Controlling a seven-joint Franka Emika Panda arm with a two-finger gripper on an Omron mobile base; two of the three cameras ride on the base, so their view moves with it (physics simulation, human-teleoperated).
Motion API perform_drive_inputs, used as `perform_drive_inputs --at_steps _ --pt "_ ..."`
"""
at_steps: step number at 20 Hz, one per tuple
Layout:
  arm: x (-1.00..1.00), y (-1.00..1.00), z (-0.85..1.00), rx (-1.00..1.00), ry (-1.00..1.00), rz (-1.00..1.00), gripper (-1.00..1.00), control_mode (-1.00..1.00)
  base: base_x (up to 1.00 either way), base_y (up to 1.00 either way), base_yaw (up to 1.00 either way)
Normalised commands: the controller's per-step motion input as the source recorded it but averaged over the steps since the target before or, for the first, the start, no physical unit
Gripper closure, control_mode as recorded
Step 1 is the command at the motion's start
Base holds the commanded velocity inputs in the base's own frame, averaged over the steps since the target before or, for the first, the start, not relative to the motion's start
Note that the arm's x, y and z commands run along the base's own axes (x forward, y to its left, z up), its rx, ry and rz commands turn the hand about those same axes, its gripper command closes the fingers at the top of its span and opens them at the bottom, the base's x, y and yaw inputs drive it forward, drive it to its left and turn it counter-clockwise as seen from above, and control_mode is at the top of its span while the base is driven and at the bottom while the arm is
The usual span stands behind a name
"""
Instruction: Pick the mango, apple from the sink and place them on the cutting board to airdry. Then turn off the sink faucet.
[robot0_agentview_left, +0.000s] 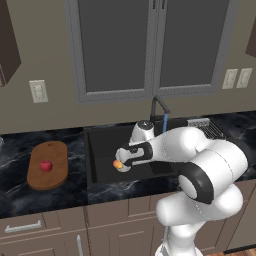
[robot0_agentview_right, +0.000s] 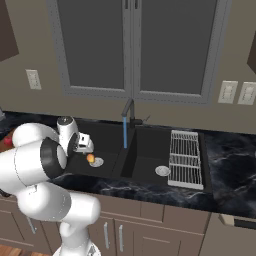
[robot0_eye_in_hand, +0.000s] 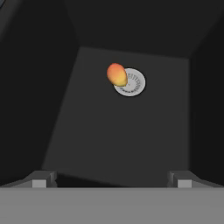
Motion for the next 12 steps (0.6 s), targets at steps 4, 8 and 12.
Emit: perform_drive_inputs --at_steps 4,8,12 --pt "0.25 0.02 -0.16 0.00 0.01 0.00 -1.00 -1.00 0.00 0.00 0.00" --pt "0.25 0.03 -0.14 0.00 0.00 0.00 -1.00 -1.00 0.00 0.00 0.00" --pt "0.27 0.04 -0.18 0.00 0.00 0.00 -1.00 -1.00 0.00 0.00 0.00"
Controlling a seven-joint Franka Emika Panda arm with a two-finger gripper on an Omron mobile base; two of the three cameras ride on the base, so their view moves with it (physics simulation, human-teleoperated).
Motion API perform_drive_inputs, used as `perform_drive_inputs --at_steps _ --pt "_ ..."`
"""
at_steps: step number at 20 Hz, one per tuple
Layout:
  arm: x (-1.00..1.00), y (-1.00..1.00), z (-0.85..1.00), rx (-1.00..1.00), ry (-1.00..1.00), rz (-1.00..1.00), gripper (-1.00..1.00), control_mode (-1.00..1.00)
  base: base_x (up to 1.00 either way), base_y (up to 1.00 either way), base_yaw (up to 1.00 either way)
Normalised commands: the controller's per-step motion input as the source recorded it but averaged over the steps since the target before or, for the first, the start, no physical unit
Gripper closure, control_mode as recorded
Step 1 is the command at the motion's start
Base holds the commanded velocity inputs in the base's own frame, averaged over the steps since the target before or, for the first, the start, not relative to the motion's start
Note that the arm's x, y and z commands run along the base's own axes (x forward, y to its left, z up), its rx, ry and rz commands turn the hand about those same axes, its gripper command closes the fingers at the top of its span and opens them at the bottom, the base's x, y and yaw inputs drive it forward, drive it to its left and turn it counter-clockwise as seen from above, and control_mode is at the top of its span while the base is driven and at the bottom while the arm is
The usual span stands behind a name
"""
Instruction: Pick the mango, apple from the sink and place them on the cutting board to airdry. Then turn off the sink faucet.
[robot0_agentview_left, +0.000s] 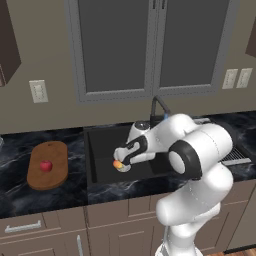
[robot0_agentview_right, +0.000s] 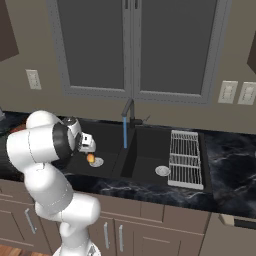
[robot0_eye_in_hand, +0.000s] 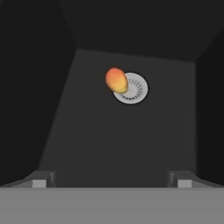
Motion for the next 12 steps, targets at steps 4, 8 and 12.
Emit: perform_drive_inputs --at_steps 4,8,12 --pt "0.27 0.03 -0.24 0.00 0.00 0.00 -1.00 -1.00 0.00 0.00 0.00" --pt "0.24 0.02 -0.27 0.00 0.00 0.00 -1.00 -1.00 0.00 0.00 0.00" --pt "0.23 0.07 -0.31 0.00 0.00 0.00 -1.00 -1.00 0.00 0.00 0.00"
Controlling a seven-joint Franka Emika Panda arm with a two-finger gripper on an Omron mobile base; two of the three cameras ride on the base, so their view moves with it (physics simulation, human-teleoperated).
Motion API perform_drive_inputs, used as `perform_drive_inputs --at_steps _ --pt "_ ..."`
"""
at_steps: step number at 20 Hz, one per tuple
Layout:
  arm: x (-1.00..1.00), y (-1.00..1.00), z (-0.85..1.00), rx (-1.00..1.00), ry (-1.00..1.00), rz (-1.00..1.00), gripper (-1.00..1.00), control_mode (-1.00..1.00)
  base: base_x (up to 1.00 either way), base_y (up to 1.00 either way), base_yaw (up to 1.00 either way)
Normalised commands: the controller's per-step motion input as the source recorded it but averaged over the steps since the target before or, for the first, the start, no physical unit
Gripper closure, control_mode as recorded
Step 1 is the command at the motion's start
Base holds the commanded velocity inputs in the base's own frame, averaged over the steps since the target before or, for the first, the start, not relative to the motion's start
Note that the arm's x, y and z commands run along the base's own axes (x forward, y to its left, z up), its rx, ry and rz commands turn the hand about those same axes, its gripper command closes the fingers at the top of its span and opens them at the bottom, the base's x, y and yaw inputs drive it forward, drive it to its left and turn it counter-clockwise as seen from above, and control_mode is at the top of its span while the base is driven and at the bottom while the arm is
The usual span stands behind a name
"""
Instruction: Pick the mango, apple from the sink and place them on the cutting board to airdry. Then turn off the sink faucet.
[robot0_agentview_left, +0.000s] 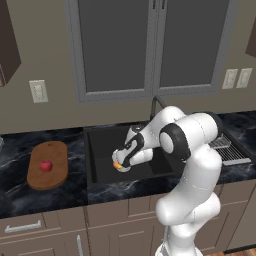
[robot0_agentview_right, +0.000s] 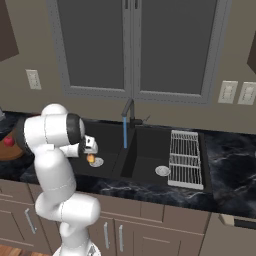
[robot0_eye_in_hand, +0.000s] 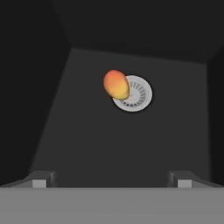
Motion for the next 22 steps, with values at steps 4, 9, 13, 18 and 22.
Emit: perform_drive_inputs --at_steps 4,9,13,18,22 --pt "0.20 0.08 -0.26 0.00 0.00 0.00 -1.00 -1.00 0.00 0.00 0.00" --pt "0.21 0.06 -0.17 0.00 0.00 0.00 -1.00 -1.00 0.00 0.00 0.00" --pt "0.20 0.01 -0.15 0.00 0.00 0.00 -1.00 -1.00 0.00 0.00 0.00" --pt "0.23 0.00 -0.15 0.00 0.00 0.00 -1.00 -1.00 0.00 0.00 0.00" --pt "0.20 0.03 -0.18 0.00 0.00 0.00 -1.00 -1.00 0.00 0.00 0.00"
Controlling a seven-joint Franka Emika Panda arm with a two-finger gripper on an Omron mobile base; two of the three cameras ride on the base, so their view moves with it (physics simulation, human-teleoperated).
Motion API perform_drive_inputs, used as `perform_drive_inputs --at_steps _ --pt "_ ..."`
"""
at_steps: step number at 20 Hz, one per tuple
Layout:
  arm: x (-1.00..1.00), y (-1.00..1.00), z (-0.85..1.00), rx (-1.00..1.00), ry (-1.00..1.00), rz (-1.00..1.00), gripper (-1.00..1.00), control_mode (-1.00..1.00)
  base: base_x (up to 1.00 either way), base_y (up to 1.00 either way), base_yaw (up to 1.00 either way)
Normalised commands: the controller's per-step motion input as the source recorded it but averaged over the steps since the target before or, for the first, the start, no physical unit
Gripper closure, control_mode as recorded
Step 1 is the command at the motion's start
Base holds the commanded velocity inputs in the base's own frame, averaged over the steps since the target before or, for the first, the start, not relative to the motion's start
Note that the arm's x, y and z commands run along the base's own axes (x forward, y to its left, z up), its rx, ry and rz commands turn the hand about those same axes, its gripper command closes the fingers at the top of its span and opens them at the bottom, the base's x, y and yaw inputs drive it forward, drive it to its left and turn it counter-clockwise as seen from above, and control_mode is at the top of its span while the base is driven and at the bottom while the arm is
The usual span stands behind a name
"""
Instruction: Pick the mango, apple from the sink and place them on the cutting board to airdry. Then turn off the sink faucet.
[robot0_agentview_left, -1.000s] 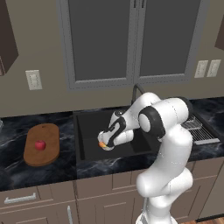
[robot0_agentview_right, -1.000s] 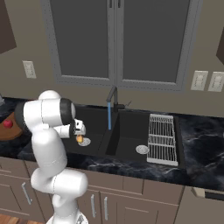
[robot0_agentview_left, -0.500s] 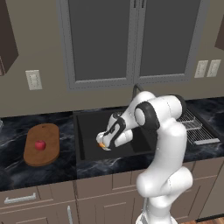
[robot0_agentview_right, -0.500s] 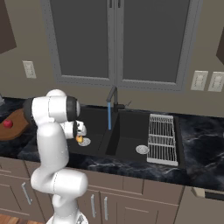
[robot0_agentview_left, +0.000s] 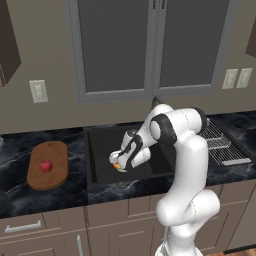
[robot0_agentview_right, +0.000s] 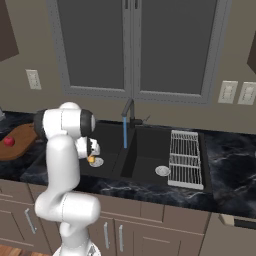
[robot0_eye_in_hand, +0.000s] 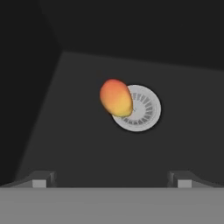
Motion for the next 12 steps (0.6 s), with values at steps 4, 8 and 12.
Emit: perform_drive_inputs --at_steps 4,8,12 --pt "0.20 0.05 -0.18 0.00 0.00 0.00 -1.00 -1.00 0.00 0.00 0.00" --pt "0.22 0.03 -0.18 0.00 0.00 0.00 -1.00 -1.00 0.00 0.00 0.00" --pt "0.22 0.04 -0.18 0.00 0.00 0.00 -1.00 -1.00 0.00 0.00 0.00"
